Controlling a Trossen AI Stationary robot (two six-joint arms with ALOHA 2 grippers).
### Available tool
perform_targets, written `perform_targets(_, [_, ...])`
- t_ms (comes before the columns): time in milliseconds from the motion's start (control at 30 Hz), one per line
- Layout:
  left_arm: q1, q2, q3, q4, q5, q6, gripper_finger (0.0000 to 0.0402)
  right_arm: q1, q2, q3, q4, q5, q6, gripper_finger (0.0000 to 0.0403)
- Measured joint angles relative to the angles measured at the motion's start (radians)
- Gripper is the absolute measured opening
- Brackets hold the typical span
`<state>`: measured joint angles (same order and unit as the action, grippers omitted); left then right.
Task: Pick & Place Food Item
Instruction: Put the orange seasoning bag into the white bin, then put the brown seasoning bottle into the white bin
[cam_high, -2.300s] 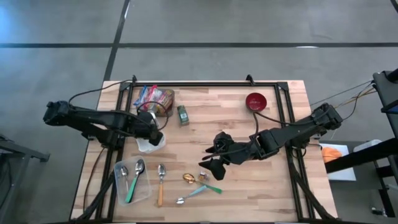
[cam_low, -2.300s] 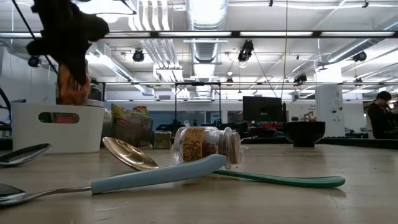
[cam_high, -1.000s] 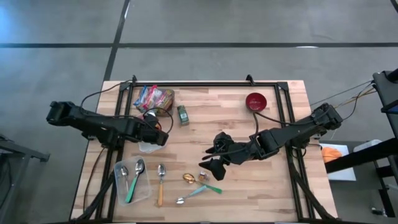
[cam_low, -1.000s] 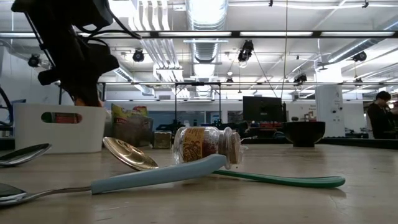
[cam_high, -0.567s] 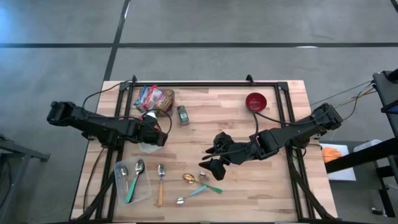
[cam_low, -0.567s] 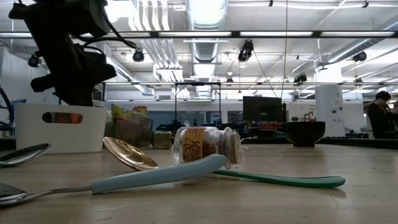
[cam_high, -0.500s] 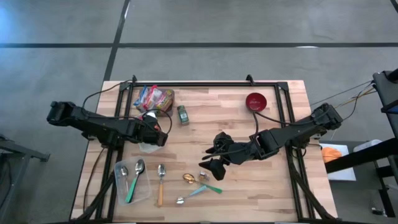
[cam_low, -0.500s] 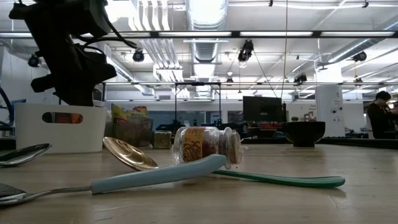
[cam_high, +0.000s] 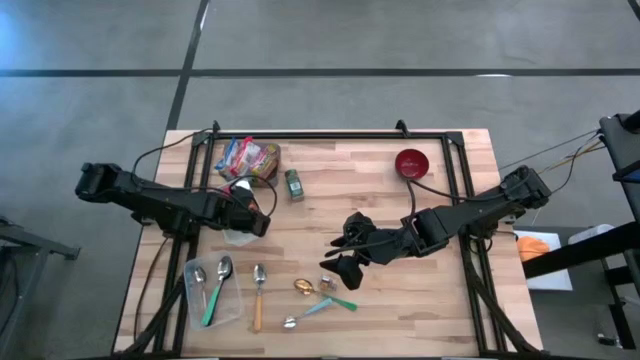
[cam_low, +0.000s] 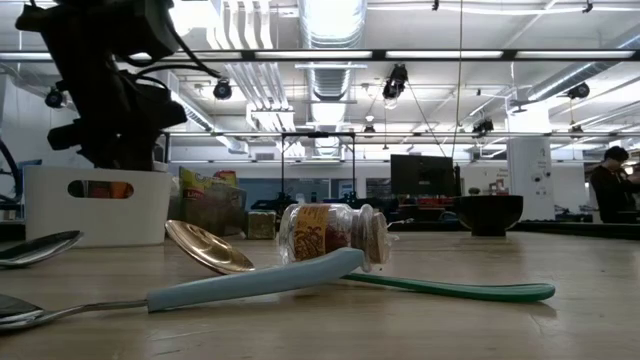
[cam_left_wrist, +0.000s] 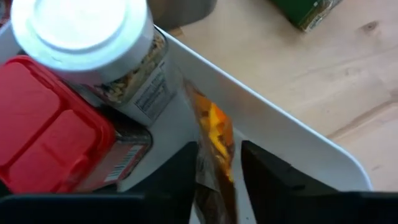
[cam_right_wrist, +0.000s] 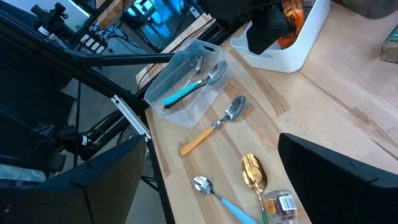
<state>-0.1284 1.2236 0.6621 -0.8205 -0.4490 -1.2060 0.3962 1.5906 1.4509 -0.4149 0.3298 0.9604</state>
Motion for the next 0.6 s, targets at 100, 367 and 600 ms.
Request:
perform_targets(100, [0.0, -0.004, 0.0, 0.012, 0.013, 0.0, 0.016, 0.0, 0.0, 0.0, 0.0, 0.0, 0.0, 0.0363])
perform_targets(367, [0.0, -0.041, 0.024, 0.005, 0.034, 0.002, 0.0236, 0.0, 0.0, 0.0, -0.001, 0.0, -0.003, 0.0363])
perform_targets(600, [0.0, -0.063, 0.068, -0.073, 0.036, 0.004, 0.028, 0.0, 0.0, 0.0, -0.001, 0.0, -0.02, 0.0363])
